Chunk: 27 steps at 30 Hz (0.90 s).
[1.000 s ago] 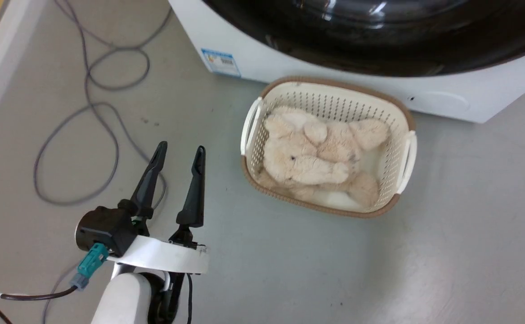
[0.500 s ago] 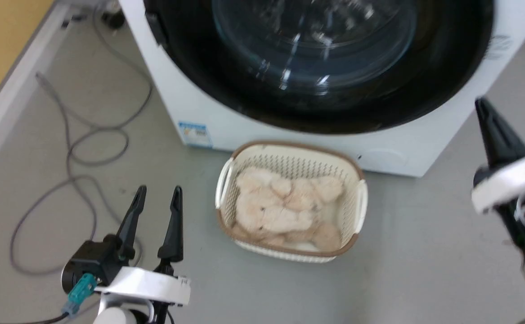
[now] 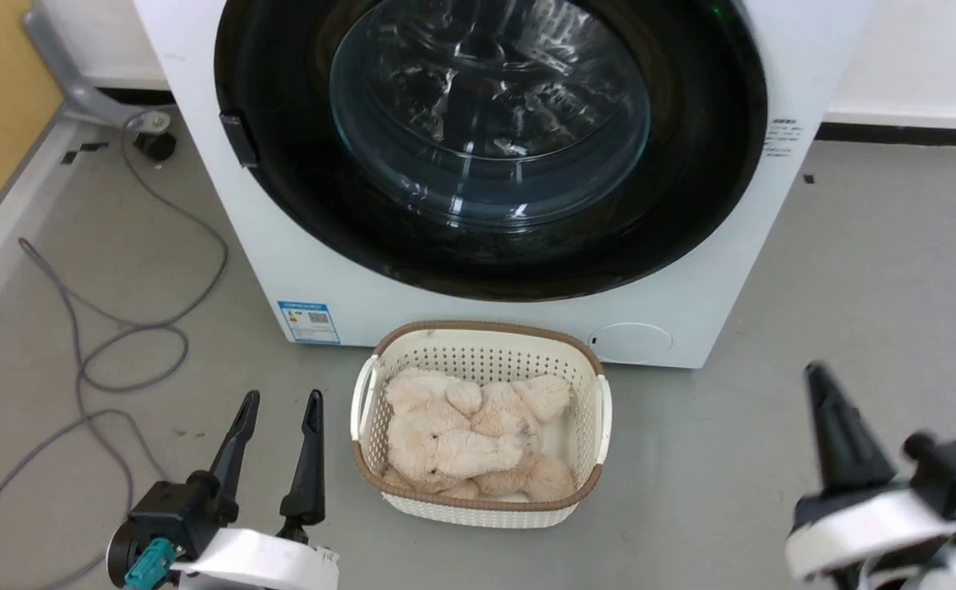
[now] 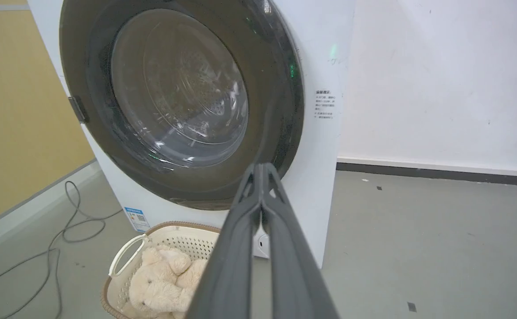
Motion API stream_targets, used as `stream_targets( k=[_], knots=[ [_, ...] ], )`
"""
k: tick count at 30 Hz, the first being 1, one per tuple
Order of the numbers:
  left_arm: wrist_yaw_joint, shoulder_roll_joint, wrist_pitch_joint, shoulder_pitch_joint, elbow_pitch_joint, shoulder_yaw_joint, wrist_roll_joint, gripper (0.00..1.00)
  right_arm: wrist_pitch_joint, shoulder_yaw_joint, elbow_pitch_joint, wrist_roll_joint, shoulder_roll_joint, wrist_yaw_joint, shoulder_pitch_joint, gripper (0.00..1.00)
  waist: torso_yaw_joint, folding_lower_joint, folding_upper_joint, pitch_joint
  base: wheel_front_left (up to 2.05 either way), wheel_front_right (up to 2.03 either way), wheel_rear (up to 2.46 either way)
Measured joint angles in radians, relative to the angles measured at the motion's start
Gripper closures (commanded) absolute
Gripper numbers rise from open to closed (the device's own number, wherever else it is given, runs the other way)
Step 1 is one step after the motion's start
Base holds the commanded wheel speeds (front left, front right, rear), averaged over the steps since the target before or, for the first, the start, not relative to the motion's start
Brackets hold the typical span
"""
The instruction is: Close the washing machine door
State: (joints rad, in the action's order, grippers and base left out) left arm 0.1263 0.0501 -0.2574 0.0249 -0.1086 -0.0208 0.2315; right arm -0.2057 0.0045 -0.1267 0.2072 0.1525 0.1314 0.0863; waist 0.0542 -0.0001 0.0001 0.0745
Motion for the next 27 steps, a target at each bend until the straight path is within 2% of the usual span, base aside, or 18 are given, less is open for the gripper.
stream_targets(
  k=[3,9,10,11,27],
  knots=[
    [0.000,0.000,0.000,-0.011,-0.007,0.000,0.000,0.00,-0.009,-0.003,0.031,-0.054,-0.037,0.000,-0.053,1.00,-0.008,0.0000,0.0000,-0.011,0.00,0.00,0.00],
    [0.000,0.000,0.000,-0.028,-0.026,-0.009,-0.010,0.00,-0.033,-0.076,0.045,-0.095,-0.085,0.000,-0.104,0.98,-0.014,0.0000,0.0000,-0.023,0.00,0.00,0.00],
    [0.000,0.000,0.000,-0.030,-0.026,-0.011,-0.010,0.00,-0.036,-0.082,0.047,-0.102,-0.088,0.000,-0.109,0.56,-0.014,0.0000,0.0000,-0.025,0.00,0.00,0.00],
    [0.000,0.000,0.000,-0.031,-0.027,-0.012,-0.010,0.00,-0.039,-0.086,0.048,-0.110,-0.091,0.000,-0.114,0.00,-0.014,0.0000,-0.0001,-0.026,0.00,0.00,0.00],
    [0.000,0.000,0.000,-0.050,-0.022,-0.036,-0.017,0.00,-0.051,-0.080,0.044,-0.109,-0.097,0.000,-0.128,0.00,-0.012,0.0000,-0.0001,-0.025,0.00,0.00,0.00]
  ],
)
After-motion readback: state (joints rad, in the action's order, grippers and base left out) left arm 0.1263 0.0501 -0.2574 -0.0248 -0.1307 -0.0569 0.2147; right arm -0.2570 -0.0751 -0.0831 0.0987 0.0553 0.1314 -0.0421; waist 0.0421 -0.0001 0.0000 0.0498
